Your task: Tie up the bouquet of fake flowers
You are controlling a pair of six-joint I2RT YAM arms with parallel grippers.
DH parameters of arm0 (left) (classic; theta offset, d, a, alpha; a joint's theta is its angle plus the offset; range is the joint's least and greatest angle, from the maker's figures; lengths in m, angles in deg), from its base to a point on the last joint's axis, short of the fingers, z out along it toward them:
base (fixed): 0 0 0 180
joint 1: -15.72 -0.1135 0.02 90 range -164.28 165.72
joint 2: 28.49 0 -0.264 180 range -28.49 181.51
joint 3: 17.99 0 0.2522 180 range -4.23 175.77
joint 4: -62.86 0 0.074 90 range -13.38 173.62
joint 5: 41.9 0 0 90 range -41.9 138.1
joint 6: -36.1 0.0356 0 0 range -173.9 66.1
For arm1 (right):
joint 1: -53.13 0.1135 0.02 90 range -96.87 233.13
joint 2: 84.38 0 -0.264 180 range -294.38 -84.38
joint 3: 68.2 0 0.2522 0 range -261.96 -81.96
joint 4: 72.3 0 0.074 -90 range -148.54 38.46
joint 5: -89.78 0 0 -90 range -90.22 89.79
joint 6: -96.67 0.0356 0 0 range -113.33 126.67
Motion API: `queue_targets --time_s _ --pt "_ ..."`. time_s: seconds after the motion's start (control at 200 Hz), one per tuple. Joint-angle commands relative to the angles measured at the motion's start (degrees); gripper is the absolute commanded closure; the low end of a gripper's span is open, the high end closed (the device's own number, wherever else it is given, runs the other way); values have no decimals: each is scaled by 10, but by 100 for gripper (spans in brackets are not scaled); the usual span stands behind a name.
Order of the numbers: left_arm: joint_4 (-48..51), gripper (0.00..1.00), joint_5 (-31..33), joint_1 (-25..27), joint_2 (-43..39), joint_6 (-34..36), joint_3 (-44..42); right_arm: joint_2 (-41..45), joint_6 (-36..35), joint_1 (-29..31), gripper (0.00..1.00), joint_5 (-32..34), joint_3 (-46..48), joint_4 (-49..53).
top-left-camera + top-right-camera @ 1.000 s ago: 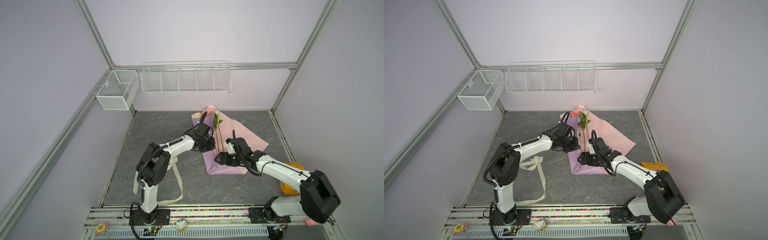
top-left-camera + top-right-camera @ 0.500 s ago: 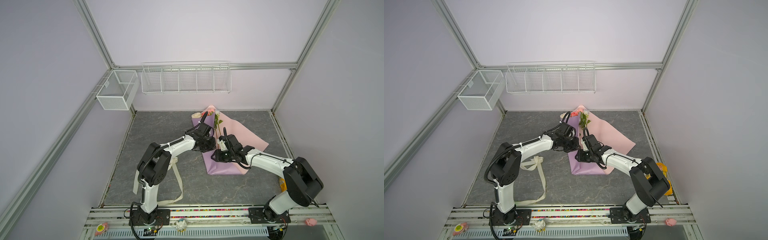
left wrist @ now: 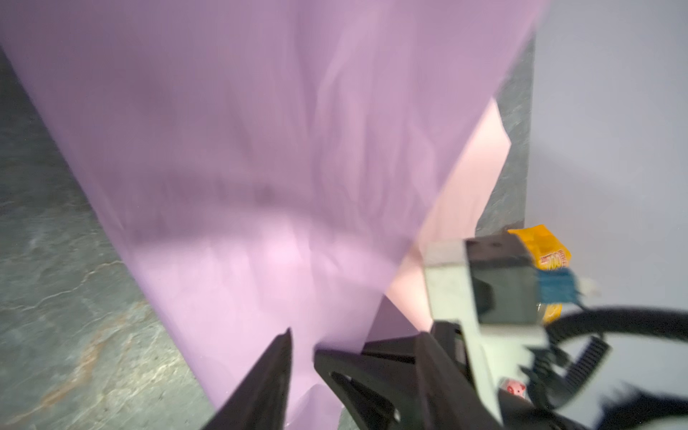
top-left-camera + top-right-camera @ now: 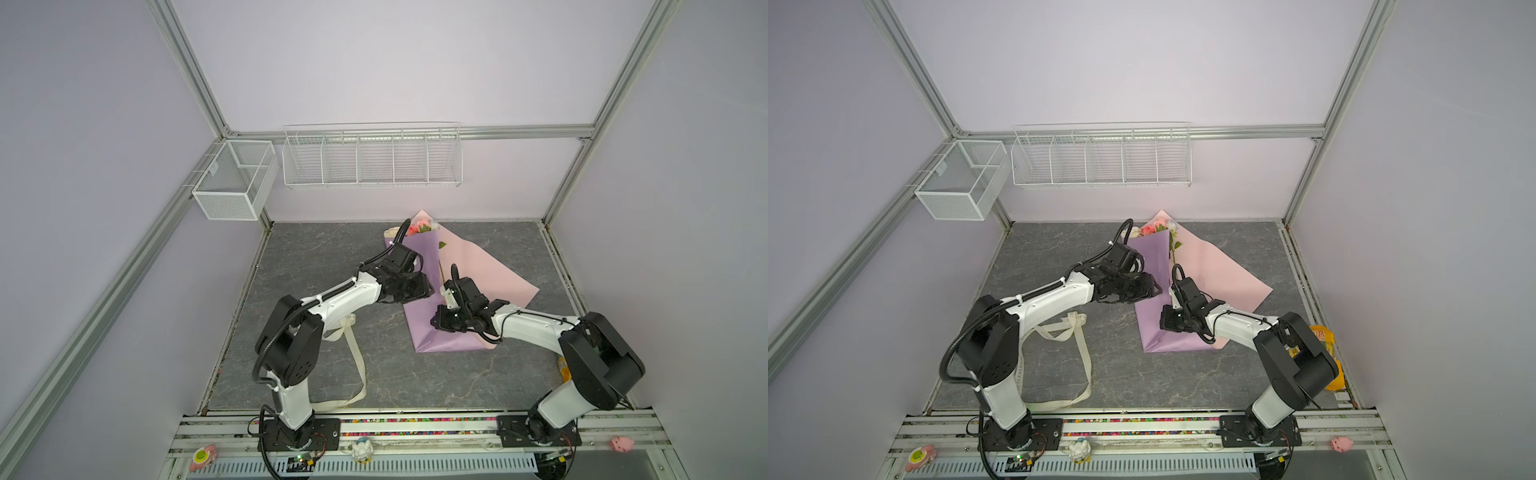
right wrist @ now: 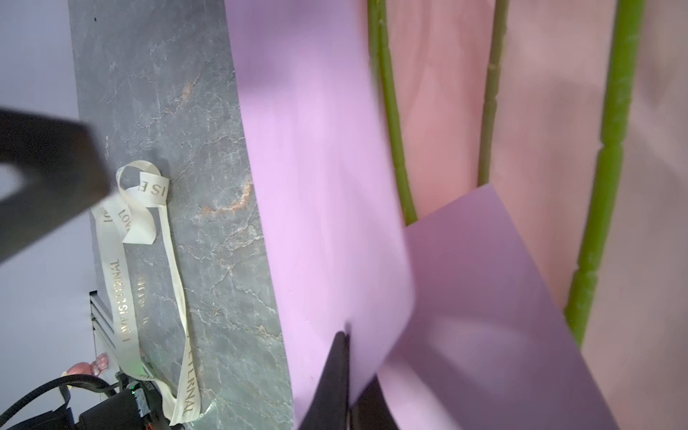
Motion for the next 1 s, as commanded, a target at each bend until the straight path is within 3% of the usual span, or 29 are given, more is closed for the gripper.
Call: queue_targets --time_s 0.0,0.18,0.515,0.855,0.995 --pt "-34 37 21 -1 -60 7 -52 2 26 -2 93 -21 15 -36" --pt "-89 38 18 -32 -110 -24 -144 6 32 -5 93 -26 20 -37" --pt "-215 71 -99 -41 -28 -67 -190 8 -22 -12 92 -4 2 50" --pt "-216 74 -84 -10 58 -68 -169 5 -31 -17 87 17 -10 90" --pt "-226 76 -78 2 82 -74 -175 40 -30 -16 80 32 -8 111"
